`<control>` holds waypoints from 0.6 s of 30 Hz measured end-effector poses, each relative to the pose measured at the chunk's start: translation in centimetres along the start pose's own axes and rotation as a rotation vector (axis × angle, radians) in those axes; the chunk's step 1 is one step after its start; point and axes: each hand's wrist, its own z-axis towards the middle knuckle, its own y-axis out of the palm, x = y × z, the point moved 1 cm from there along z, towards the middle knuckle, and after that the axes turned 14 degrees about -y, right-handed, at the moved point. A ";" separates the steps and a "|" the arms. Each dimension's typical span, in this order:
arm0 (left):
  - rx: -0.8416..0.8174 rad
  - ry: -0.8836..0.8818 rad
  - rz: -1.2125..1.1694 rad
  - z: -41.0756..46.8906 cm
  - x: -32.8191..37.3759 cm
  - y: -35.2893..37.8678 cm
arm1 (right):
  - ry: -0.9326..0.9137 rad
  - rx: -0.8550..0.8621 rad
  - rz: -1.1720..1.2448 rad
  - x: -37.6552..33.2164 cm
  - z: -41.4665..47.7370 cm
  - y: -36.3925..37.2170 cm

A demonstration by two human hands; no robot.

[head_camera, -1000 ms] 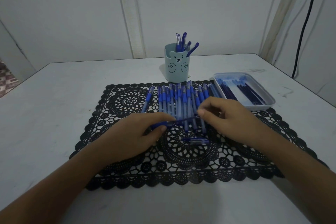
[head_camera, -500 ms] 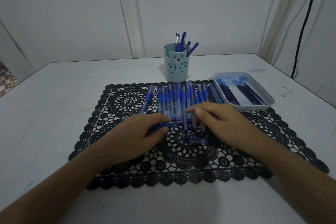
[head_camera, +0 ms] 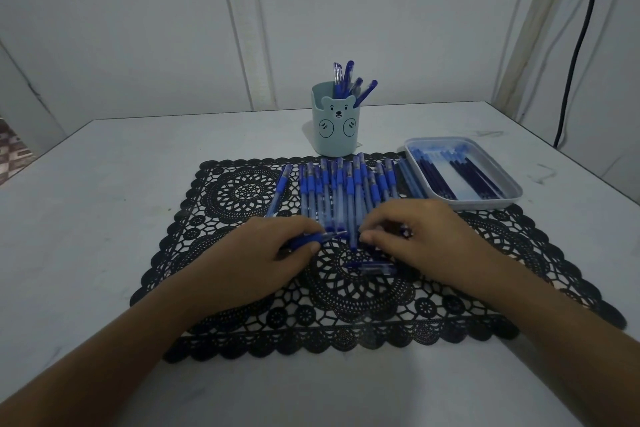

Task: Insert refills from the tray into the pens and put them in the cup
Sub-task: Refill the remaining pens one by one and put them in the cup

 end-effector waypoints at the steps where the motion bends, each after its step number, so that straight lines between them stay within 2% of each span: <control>1: -0.003 0.000 -0.003 0.0 0.0 0.0 | 0.026 0.080 0.107 -0.1 0.0 -0.1; 3: -0.002 0.001 -0.010 0.0 0.1 0.0 | 0.054 0.171 0.286 -0.4 -0.1 -0.1; 5: 0.002 0.003 -0.019 0.0 0.2 0.0 | 0.053 0.176 0.368 -0.7 0.0 0.1; 18: 0.025 0.041 -0.090 -0.2 0.6 0.5 | 0.030 0.100 0.433 -1.3 -0.1 1.1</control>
